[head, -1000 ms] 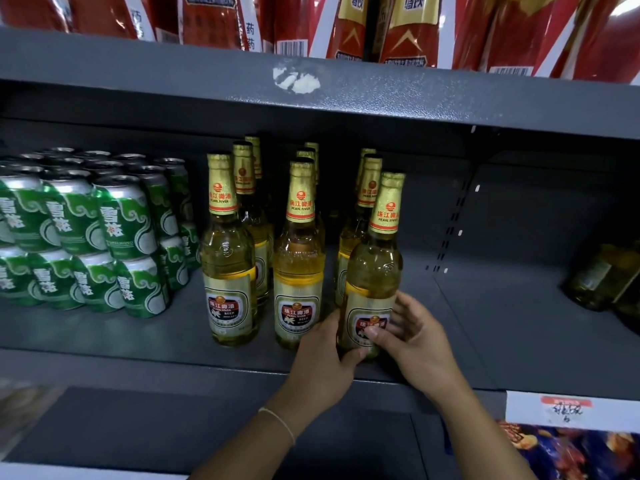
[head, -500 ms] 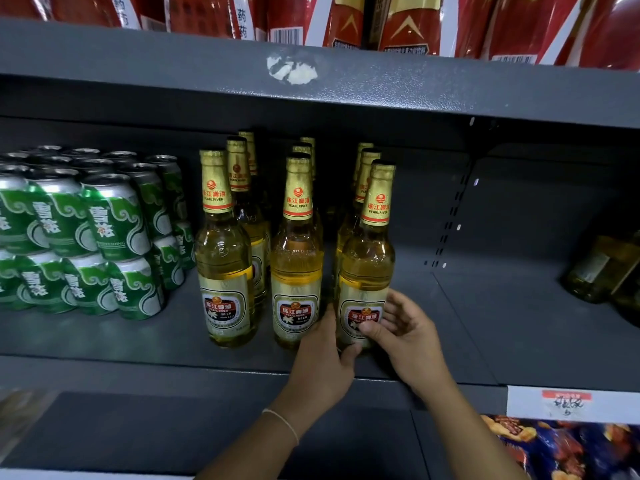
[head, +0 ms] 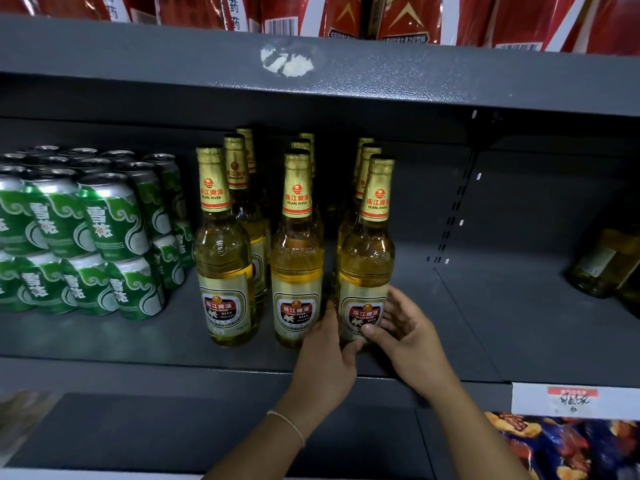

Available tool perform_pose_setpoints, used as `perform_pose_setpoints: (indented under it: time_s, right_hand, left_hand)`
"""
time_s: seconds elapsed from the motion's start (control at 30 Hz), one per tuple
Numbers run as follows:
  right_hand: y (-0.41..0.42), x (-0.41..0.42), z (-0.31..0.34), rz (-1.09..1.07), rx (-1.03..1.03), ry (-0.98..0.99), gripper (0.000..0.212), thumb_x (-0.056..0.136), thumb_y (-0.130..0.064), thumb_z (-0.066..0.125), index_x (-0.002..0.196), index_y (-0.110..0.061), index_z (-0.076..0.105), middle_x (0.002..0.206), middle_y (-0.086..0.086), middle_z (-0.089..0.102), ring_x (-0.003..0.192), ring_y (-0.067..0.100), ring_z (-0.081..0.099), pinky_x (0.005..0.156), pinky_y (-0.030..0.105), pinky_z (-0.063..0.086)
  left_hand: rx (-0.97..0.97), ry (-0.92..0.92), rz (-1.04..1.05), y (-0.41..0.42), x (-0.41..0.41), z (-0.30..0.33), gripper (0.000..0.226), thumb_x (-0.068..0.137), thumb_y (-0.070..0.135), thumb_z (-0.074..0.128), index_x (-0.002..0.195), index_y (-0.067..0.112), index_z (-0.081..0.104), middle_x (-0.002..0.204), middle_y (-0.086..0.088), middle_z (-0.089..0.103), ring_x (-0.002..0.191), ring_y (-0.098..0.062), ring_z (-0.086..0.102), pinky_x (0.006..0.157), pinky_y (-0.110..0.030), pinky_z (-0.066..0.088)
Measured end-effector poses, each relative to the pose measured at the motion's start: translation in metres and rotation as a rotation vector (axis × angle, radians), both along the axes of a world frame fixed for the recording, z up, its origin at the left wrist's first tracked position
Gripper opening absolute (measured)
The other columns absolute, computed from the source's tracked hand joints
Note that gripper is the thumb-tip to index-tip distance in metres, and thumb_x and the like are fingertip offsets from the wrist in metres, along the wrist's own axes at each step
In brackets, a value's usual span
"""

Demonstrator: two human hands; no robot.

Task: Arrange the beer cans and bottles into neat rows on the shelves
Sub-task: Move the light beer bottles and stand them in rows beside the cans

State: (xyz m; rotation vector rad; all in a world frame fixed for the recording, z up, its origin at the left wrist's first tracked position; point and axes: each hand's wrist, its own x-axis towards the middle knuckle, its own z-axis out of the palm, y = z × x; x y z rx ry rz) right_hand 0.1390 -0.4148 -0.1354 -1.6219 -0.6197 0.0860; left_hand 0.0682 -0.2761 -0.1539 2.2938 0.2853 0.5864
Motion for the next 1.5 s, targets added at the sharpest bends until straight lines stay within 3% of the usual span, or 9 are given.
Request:
perform_pose_setpoints:
  time_s: [0.13, 0.3, 0.6, 0.77, 0.97, 1.13, 1.27, 1.37, 1.5]
  right_hand:
    - [-0.001, -0.001, 0.000, -0.007, -0.010, 0.003, 0.073, 0.079, 0.002, 0.075, 0.142, -0.019, 0.046, 0.126, -0.002, 0.067, 0.120, 0.014, 0.061, 0.106, 0.042, 0.047]
    - [0.001, -0.002, 0.000, -0.023, -0.024, 0.012, 0.070, 0.079, 0.000, 0.076, 0.139, -0.021, 0.048, 0.126, -0.004, 0.067, 0.119, 0.013, 0.061, 0.106, 0.043, 0.047]
    - [0.001, -0.006, 0.002, -0.024, -0.043, 0.016, 0.064, 0.083, -0.001, 0.073, 0.139, -0.018, 0.049, 0.124, -0.005, 0.067, 0.117, 0.011, 0.062, 0.104, 0.041, 0.049]
    - [0.001, -0.008, 0.004, -0.005, -0.030, 0.022, 0.062, 0.081, -0.007, 0.076, 0.136, -0.024, 0.051, 0.124, -0.005, 0.068, 0.117, 0.012, 0.063, 0.103, 0.041, 0.050]
    - [-0.007, -0.009, 0.014, -0.019, 0.149, 0.142, 0.063, 0.076, -0.028, 0.072, 0.135, -0.014, 0.052, 0.124, 0.003, 0.068, 0.118, 0.014, 0.063, 0.103, 0.035, 0.050]
    - [-0.035, -0.003, 0.031, -0.102, 0.190, 0.118, 0.040, 0.081, -0.035, 0.065, 0.119, -0.024, 0.063, 0.114, 0.000, 0.072, 0.112, 0.012, 0.065, 0.098, 0.031, 0.051]
    - [-0.078, 0.015, 0.050, -0.228, 0.268, 0.081, 0.037, 0.079, -0.041, 0.062, 0.111, -0.022, 0.067, 0.108, 0.004, 0.073, 0.104, 0.013, 0.067, 0.097, 0.036, 0.051]
    - [-0.122, 0.030, 0.063, -0.312, 0.278, 0.059, 0.032, 0.081, -0.038, 0.059, 0.106, -0.020, 0.067, 0.101, 0.002, 0.073, 0.102, 0.009, 0.068, 0.097, 0.039, 0.051]
    - [-0.184, 0.051, 0.073, -0.417, 0.269, 0.031, 0.026, 0.087, -0.036, 0.058, 0.107, -0.021, 0.066, 0.103, 0.003, 0.073, 0.106, 0.014, 0.068, 0.098, 0.043, 0.052]
  left_hand:
    - [0.001, 0.006, -0.006, -0.001, -0.002, 0.001, 0.077, 0.091, 0.032, 0.061, 0.153, 0.014, 0.020, 0.150, -0.004, 0.040, 0.140, -0.018, 0.033, 0.117, -0.028, 0.024]
    - [-0.019, 0.002, -0.012, 0.002, 0.000, -0.001, 0.071, 0.088, 0.031, 0.064, 0.148, 0.019, 0.030, 0.141, 0.000, 0.050, 0.133, -0.017, 0.043, 0.112, -0.035, 0.036]
    - [-0.016, -0.028, -0.008, -0.001, 0.000, 0.002, 0.063, 0.087, 0.030, 0.067, 0.142, 0.022, 0.038, 0.134, 0.003, 0.054, 0.127, -0.013, 0.046, 0.109, -0.032, 0.039]
    - [0.007, 0.069, -0.006, -0.005, -0.009, 0.016, 0.064, 0.089, 0.034, 0.064, 0.143, 0.015, 0.036, 0.138, -0.002, 0.051, 0.130, -0.018, 0.044, 0.111, -0.031, 0.036]
    - [0.331, 0.172, 0.012, -0.025, -0.038, 0.061, 0.029, 0.096, 0.041, 0.050, 0.111, 0.018, 0.059, 0.105, -0.002, 0.064, 0.096, -0.019, 0.061, 0.075, -0.027, 0.046]
    - [0.357, -0.015, -0.080, -0.059, -0.033, 0.094, 0.025, 0.098, 0.040, 0.043, 0.081, 0.023, 0.048, 0.078, 0.003, 0.053, 0.070, -0.013, 0.045, 0.056, -0.023, 0.027]
    - [0.250, -0.112, -0.198, -0.094, -0.001, 0.102, 0.020, 0.098, 0.035, 0.047, 0.104, 0.021, 0.060, 0.098, 0.004, 0.066, 0.091, -0.013, 0.060, 0.074, -0.025, 0.043]
    - [0.207, -0.097, -0.245, -0.127, 0.032, 0.104, 0.024, 0.096, 0.035, 0.050, 0.116, 0.022, 0.056, 0.107, 0.002, 0.066, 0.100, -0.016, 0.061, 0.082, -0.030, 0.049]
    - [0.178, -0.065, -0.336, -0.179, 0.082, 0.110, 0.049, 0.096, 0.033, 0.052, 0.141, 0.016, 0.043, 0.127, -0.009, 0.061, 0.117, -0.024, 0.057, 0.097, -0.036, 0.047]
